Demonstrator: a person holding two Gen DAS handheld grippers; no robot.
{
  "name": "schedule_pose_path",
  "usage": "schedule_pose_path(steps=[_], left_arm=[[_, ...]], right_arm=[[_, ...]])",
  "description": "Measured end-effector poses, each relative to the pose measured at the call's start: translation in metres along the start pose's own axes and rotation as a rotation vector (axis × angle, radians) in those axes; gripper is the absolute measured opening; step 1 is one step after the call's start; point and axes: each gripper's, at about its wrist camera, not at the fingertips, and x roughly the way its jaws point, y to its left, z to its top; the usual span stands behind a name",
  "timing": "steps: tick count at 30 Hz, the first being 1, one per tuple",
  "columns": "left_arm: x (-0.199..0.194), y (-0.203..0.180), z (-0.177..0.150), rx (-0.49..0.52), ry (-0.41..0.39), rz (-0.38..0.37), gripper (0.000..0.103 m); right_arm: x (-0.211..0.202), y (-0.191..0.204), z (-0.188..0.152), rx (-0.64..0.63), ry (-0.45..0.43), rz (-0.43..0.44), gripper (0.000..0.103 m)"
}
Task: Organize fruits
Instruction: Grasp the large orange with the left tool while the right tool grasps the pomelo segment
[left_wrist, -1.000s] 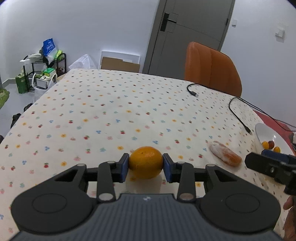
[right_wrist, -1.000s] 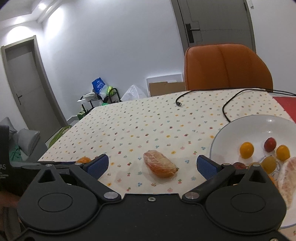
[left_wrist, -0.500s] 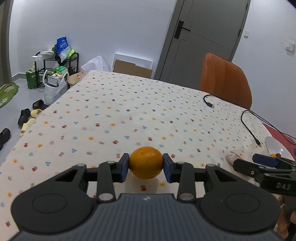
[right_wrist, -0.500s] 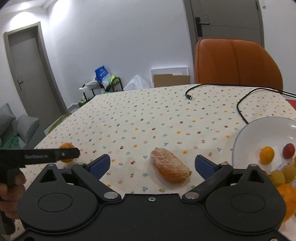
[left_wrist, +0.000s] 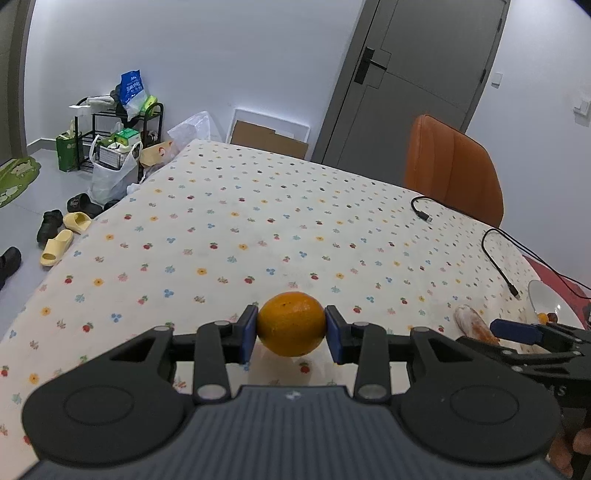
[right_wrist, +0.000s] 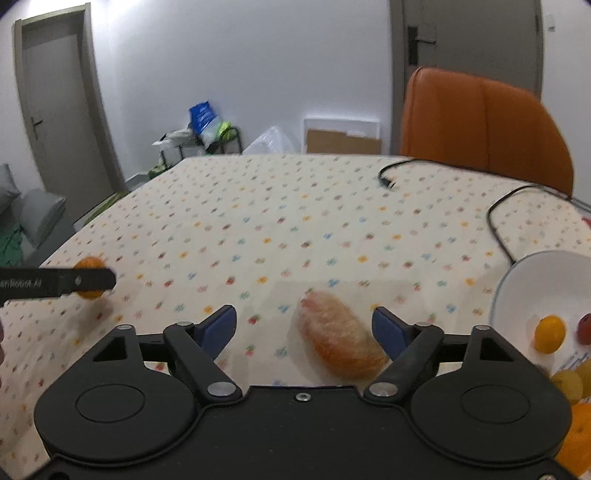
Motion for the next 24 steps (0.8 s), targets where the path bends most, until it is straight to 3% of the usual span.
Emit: schedule_pose_path(steps=[9,17,22,24], left_arm=[[0.004,0.002,-0.003,0.003,0.013,0.007,0.037],[0.012,-0.005,-0.004,0.016,0.011,0.010,0.037],[0.011,-0.010,-0.004,0.022,0.011,0.001,0.037],[0.008,-0.010,-0.004,0.025,0.003,0.004,0.037]], right_arm=[[-0.017,0.019,-0.003,-0.030,-0.001,0.063,0.078],[-0.003,0.005,-0.001,-0.003,0.004,-0.003,0.077],[0.004,0.002,-0.003,0.003,0.015,-0.012,0.065],[0.004,0.003,-0.005,-0.001,0.009,-0.023,0.051]])
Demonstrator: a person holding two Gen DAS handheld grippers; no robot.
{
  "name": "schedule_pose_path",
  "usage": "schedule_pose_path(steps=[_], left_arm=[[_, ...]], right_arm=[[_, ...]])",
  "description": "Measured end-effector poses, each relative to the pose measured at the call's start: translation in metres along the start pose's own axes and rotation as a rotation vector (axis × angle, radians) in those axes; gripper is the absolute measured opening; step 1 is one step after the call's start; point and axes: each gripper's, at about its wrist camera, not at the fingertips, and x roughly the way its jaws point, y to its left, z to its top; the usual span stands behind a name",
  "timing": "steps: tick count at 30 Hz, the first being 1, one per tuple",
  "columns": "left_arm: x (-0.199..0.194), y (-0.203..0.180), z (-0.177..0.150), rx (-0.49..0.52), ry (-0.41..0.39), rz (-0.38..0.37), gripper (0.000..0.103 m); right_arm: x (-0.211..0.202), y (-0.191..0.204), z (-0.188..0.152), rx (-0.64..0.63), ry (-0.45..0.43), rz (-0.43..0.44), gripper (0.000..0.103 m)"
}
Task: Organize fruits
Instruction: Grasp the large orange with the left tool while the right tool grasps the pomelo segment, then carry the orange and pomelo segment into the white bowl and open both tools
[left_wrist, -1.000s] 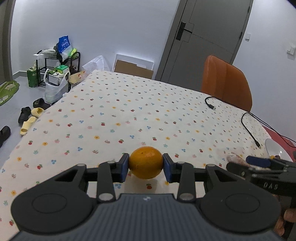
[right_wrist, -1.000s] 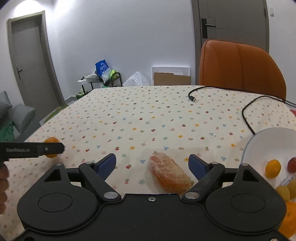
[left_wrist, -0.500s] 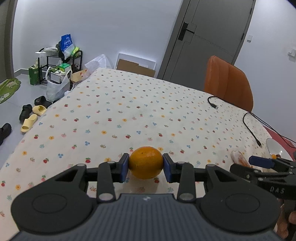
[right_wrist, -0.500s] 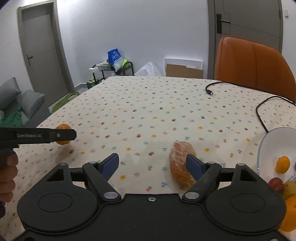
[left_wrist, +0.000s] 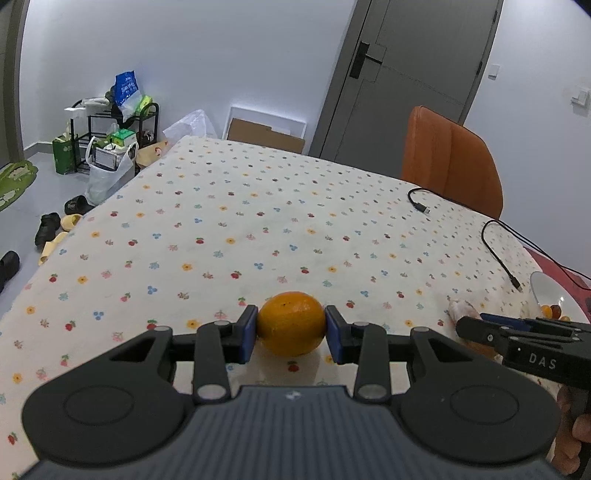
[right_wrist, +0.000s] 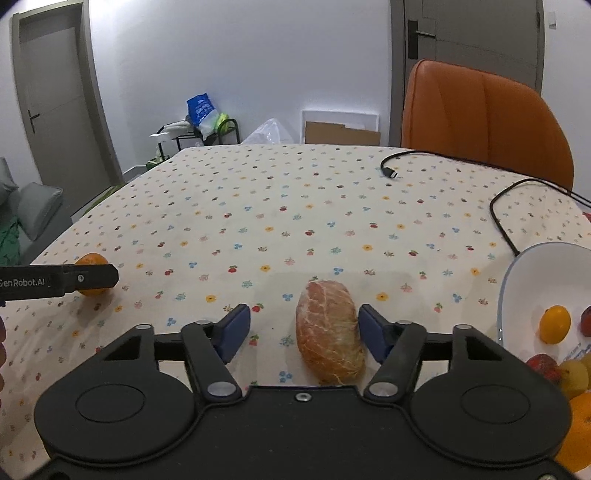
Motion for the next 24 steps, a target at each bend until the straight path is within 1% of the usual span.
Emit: schedule_pose_path(steps=[2,5,11,16,24], left_arm=[[-0.003,-0.001,0.000,0.006,-0.007,0.004,0.037],[-0.006,-0.004,0.001,0.010,-0.011,0.005,0.037],[-0.014,-0.016,0.003,0.026,-0.029,-0.010,0.037],[-0.020,-0.032,0.002,0.046,-0.035,-0.038,0.037],[-0.023,-0.063,-0.002,0.088,-0.037,-0.089,0.037]], right_arm=[[-0.002,-0.001,0.000,0.000,-0.006,-0.007,0.033],[-0.005,-0.009,0.001,0.042,-0.004,0.046,0.033],[-0.019,-0.009,-0.004,0.059,-0.037,0.057,0.032],[-0.034,-0.011,-0.003,0.069,-0.068,0.064,0.032],[-0.070,-0.029,-0.012,0.153,-0.146,0.049,0.032]])
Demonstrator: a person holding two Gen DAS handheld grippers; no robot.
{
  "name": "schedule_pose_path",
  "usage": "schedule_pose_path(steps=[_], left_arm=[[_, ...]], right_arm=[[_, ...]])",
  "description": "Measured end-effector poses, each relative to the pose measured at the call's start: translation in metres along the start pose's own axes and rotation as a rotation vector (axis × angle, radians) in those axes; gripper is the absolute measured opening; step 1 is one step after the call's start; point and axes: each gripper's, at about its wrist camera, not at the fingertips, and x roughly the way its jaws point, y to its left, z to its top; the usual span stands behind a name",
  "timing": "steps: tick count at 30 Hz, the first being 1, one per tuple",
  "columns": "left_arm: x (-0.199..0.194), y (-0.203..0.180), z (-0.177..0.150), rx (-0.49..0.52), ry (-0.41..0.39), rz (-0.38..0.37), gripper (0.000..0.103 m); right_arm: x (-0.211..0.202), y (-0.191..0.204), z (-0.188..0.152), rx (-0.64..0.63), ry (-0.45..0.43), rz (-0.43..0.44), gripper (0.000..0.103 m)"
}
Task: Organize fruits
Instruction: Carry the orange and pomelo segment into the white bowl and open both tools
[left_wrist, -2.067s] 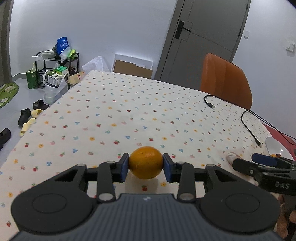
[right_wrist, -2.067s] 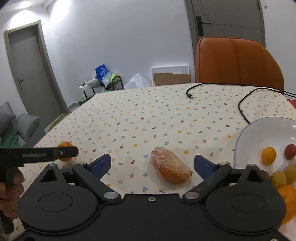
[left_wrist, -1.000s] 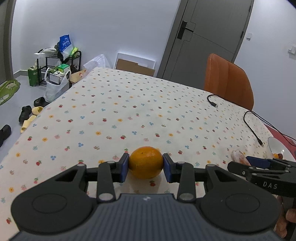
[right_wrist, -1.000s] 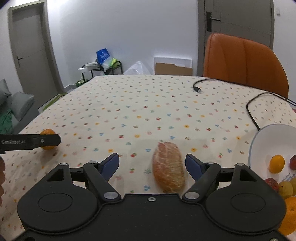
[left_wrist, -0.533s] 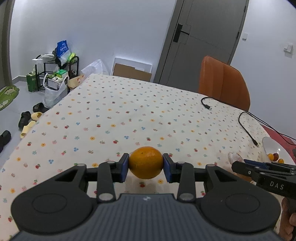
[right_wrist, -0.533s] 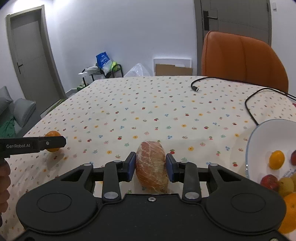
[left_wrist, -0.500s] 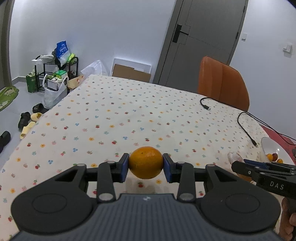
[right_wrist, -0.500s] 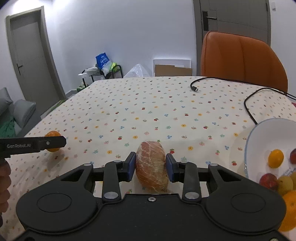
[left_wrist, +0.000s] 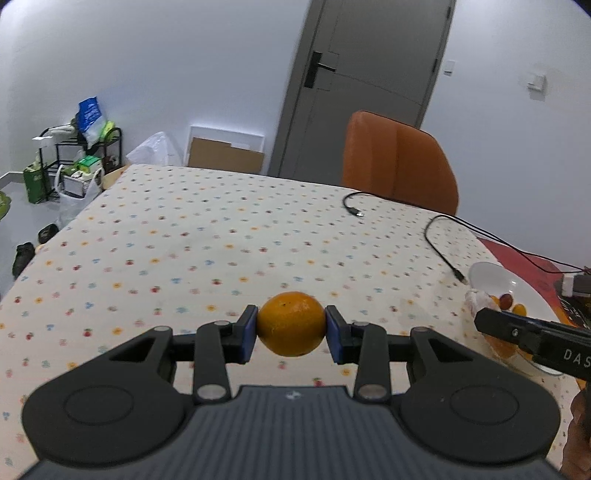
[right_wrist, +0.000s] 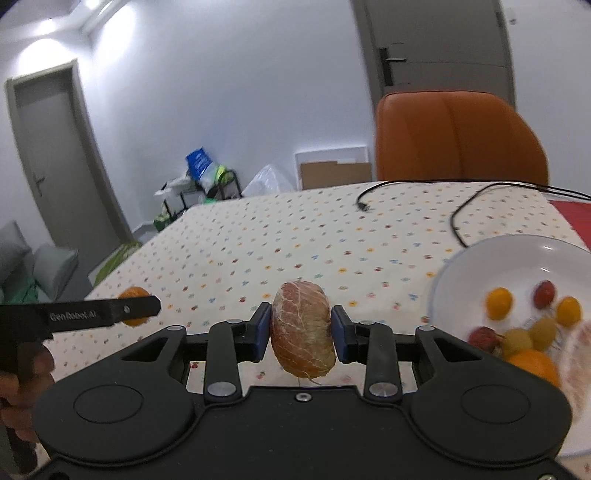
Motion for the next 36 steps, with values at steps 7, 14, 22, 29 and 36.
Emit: schedule_pose_path(steps=[7,14,22,29,36], left_arm=[[0.002,-0.033,-0.001,0.039,0.002,-0.039,0.037],[0.007,-0.067,0.000,0.089,0.002,-0.077,0.037],[0.015,-0.105,0.005,0.144,-0.006,-0.113,0.037],[0.023,-0.137,0.009,0.205,-0.018,-0.125,0.037],[0.037,-0.163,0.012,0.241,-0.010,-0.131,0.037]], right_arm=[[-0.028,-0.021,-0.005,0.051,-0.045,-0.037,0.032],[-0.053,-0.047,-0.007,0.086,-0.085,-0.079,0.032],[-0.076,-0.077,-0.011,0.120,-0.118,-0.136,0.032],[-0.087,-0.104,-0.013,0.151,-0.135,-0.173,0.032],[-0.088,-0.129,-0.008,0.157,-0.144,-0.194,0.032]])
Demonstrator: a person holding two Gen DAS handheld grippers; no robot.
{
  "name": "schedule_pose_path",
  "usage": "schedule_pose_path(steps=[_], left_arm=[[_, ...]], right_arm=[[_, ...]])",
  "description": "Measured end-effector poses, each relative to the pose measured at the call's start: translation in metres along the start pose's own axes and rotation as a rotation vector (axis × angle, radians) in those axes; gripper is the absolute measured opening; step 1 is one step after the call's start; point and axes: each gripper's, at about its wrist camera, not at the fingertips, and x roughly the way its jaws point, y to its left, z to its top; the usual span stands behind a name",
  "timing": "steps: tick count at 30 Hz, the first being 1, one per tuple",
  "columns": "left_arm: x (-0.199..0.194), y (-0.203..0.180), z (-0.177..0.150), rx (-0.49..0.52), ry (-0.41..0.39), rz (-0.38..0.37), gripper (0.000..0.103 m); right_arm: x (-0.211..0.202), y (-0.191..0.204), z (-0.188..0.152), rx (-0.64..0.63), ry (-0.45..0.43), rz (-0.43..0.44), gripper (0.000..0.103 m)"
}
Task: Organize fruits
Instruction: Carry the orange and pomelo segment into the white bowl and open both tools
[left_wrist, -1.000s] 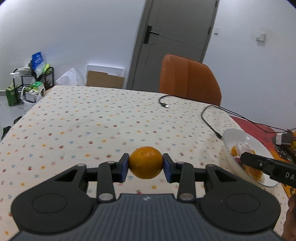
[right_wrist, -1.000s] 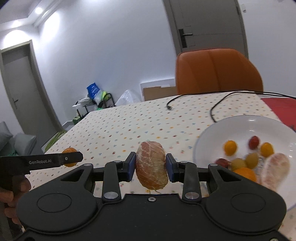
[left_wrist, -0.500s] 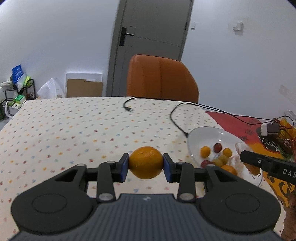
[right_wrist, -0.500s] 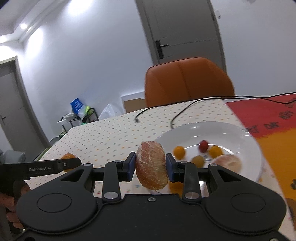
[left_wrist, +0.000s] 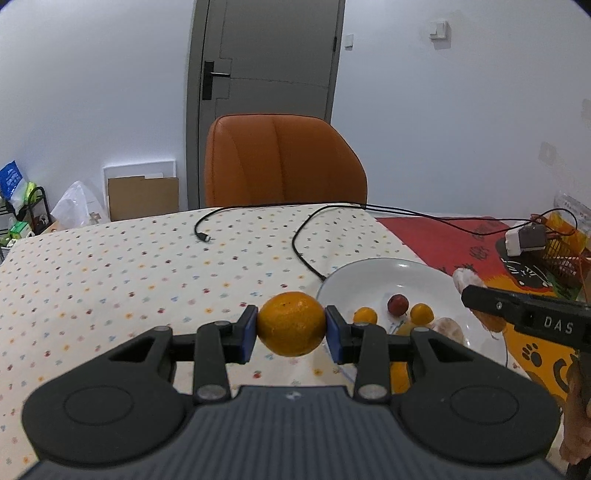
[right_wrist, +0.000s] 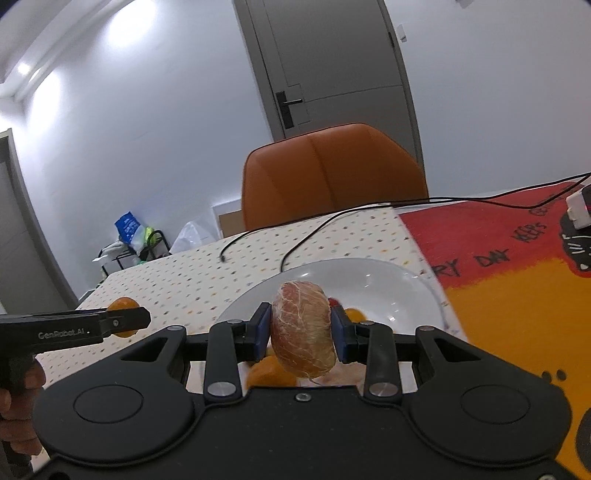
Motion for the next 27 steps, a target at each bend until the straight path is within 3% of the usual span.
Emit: schedule_pose_path(steps=[16,18,25,27], left_arm=[[0.039,-0.036,0.016,0.025,0.030,-0.002,0.037],[0.038,-0.039,0.018,0.030,0.007,0.007,0.042],[0.033,-0.031,0.019,0.008,0.010,0.021,0.044],[0.030,-0.027,0.019,0.001,0.013,0.027,0.050]], right_arm=[[0.023,-0.044,0.025,-0.005,-0.009,0.001,0.032],[0.024,-0.047,0.027,-0.009,-0.009,0.001,0.032],[0.026,-0.054,0.036,-0.015,-0.016,0.003,0.032],[0.027,-0.054,0.038,-0.021,-0.017,0.001,0.033]])
